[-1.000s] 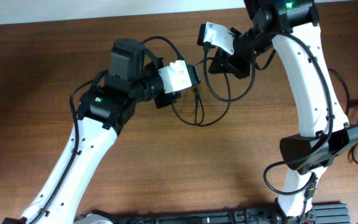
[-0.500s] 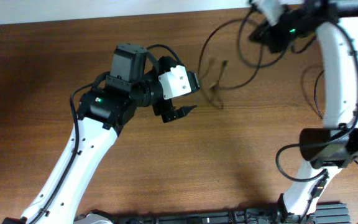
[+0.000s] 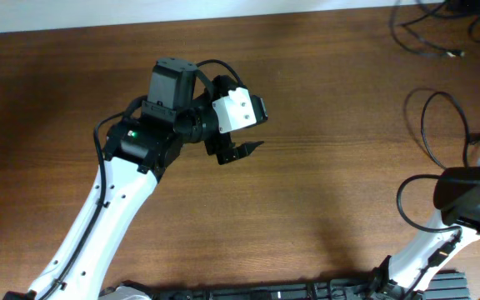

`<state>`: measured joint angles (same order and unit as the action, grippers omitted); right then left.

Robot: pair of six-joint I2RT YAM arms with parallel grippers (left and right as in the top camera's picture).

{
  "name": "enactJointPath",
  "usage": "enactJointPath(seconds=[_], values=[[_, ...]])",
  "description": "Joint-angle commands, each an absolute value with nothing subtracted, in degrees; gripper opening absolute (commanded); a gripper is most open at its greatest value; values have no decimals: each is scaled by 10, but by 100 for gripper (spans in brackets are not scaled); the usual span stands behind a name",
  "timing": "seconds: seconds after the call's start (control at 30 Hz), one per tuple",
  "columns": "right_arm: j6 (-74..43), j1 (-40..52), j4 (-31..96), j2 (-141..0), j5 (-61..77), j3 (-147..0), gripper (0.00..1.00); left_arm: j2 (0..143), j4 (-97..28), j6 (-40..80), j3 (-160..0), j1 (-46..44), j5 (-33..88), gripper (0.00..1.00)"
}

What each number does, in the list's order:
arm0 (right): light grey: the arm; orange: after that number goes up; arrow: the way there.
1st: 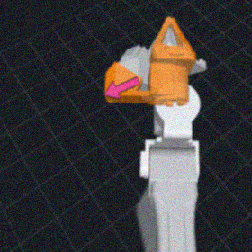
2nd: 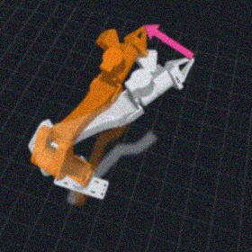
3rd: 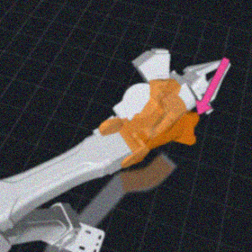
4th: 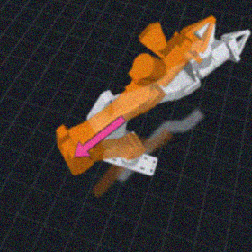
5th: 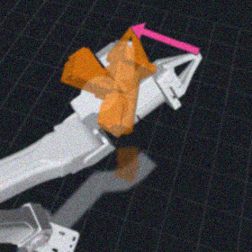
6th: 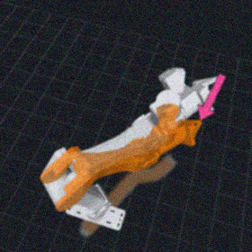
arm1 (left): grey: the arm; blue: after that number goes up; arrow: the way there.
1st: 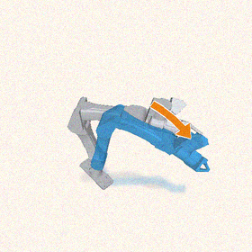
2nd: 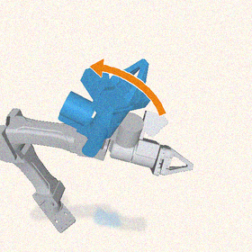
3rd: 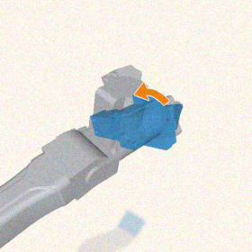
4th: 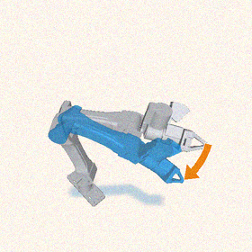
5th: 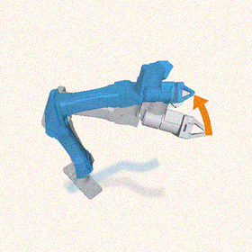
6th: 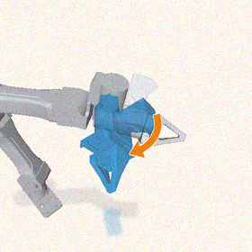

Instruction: Untangle cables

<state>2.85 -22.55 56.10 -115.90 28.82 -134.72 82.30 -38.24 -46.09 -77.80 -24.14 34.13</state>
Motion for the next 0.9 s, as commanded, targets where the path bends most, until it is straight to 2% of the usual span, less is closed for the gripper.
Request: enactJointPath(seconds=[0.0,0.33,0.77,0.8,0.83,0.87], values=[[-39,-236,546,-1157,163,-1351,4,827,-383,-466,-784,-243,352,99],[-39,-239,537,-1163,-68,-1350,4,827,-383,-466,-784,-243,352,99],[-67,-268,527,-1253,-76,-1349,4,827,-383,-466,-784,-243,352,99],[-67,-272,532,-1265,-76,-1349,11,827,-383,-466,-784,-243,352,99],[-67,-275,538,-1273,-76,-1349,32,827,-383,-466,-784,-243,352,99],[-67,-278,544,-1282,-76,-1349,57,827,-383,-466,-784,-243,352,99]])
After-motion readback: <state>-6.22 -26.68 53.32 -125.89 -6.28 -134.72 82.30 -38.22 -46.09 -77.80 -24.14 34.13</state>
